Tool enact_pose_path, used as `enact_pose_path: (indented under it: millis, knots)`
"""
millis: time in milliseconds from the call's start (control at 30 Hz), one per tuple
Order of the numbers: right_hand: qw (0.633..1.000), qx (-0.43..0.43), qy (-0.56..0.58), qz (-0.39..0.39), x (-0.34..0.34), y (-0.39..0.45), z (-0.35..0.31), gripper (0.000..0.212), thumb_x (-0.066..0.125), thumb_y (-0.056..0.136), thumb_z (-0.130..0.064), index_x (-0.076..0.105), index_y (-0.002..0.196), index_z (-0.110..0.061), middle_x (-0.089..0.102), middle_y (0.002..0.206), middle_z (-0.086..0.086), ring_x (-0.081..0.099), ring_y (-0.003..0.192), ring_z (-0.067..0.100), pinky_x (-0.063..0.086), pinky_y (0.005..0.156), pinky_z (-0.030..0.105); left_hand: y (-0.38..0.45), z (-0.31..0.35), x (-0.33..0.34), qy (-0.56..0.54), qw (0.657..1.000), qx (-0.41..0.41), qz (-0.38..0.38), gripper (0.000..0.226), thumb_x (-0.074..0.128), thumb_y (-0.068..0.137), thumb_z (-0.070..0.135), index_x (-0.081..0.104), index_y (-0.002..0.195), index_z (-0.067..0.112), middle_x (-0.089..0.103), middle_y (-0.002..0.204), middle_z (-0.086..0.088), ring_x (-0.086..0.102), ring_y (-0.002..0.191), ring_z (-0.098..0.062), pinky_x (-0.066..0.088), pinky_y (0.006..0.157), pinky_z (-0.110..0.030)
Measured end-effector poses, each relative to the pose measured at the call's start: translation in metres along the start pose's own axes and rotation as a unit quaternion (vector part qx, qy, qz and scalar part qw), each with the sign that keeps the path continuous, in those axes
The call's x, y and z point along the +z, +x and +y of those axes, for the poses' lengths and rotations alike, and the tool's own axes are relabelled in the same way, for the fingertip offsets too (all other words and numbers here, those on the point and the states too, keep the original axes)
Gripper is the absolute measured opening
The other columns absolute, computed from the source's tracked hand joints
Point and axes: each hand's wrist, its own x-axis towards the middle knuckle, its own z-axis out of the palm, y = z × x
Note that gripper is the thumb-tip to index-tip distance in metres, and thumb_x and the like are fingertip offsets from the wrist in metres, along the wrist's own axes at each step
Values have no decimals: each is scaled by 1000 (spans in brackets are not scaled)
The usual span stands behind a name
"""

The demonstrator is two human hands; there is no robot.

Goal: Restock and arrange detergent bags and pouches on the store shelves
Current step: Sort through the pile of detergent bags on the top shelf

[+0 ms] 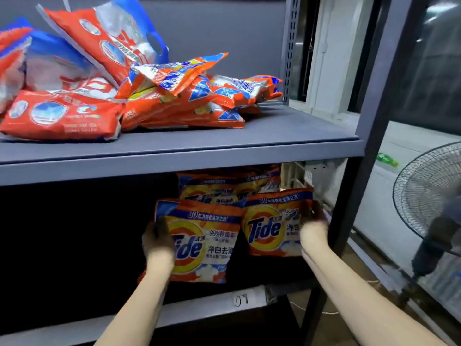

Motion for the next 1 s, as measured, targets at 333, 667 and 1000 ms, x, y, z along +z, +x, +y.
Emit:
enact_pose_path:
  millis: [333,667,1000]
  knots:
    - [998,9,0,-55,51,62,50,19,45,100,-25,58,97,-11,67,91,20,64,83,35,53,71,47,67,-56,72,-81,996,-29,29,22,38,102,25,56,94,16,62,83,-5,61,73,-24,48,69,-31]
    - [987,-45,-135,-79,87,124,101,37,49,96,-41,45,120,-14,63,104,8,61,99,34,50,85,53,99,-91,119,10,997,23,66,41,48,99,26,46,126,-6,55,123,-29,55,110,-43,40,85,-40]
    - [799,-171,-550,-170,50,51,126,75,53,86,-59,17,148,-37,11,158,-3,12,143,29,34,108,47,30,-120,114,420,835,293,-199,93,16,77,82,38,144,22,27,153,-14,14,142,-39,14,106,-70]
